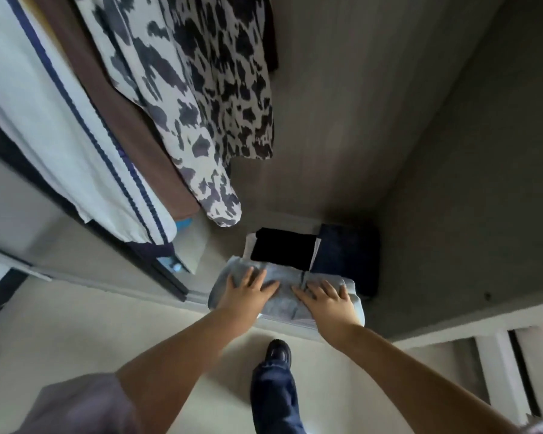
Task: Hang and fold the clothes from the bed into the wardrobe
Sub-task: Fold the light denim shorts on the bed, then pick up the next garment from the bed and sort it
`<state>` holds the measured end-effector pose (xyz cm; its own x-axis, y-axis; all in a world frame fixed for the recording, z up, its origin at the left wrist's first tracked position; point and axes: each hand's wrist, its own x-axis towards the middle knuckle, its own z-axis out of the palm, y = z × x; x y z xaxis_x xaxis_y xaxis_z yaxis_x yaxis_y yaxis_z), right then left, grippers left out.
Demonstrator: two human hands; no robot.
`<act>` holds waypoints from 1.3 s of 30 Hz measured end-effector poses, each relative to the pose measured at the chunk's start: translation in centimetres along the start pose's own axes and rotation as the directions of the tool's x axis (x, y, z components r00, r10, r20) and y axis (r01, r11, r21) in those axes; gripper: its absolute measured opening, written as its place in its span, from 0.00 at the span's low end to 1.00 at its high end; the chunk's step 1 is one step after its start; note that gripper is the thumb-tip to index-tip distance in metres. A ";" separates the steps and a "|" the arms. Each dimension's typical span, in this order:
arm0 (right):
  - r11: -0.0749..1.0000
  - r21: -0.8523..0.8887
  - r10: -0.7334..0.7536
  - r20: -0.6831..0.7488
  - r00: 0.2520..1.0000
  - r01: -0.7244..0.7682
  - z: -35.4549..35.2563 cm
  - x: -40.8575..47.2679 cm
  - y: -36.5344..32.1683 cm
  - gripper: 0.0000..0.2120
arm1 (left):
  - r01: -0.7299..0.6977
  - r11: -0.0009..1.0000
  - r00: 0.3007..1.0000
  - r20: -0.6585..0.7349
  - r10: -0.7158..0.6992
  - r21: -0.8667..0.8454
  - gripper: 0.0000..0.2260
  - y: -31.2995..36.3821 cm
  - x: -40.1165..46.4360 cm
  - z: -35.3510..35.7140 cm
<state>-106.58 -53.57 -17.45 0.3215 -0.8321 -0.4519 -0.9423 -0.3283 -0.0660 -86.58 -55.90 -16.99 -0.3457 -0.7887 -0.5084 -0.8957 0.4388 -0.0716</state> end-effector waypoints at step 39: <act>0.981 0.108 0.130 0.235 0.963 -0.159 23.4 39.3 8.5 0.41 | -0.115 0.993 0.992 -0.044 0.115 0.004 0.53 -8.8 40.5 25.7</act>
<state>-104.17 -78.64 -56.64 0.1649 -0.7393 -0.6529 -0.9859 -0.1416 -0.0887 -85.51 -80.61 -58.97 -0.4585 -0.7512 -0.4749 -0.8488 0.5285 -0.0165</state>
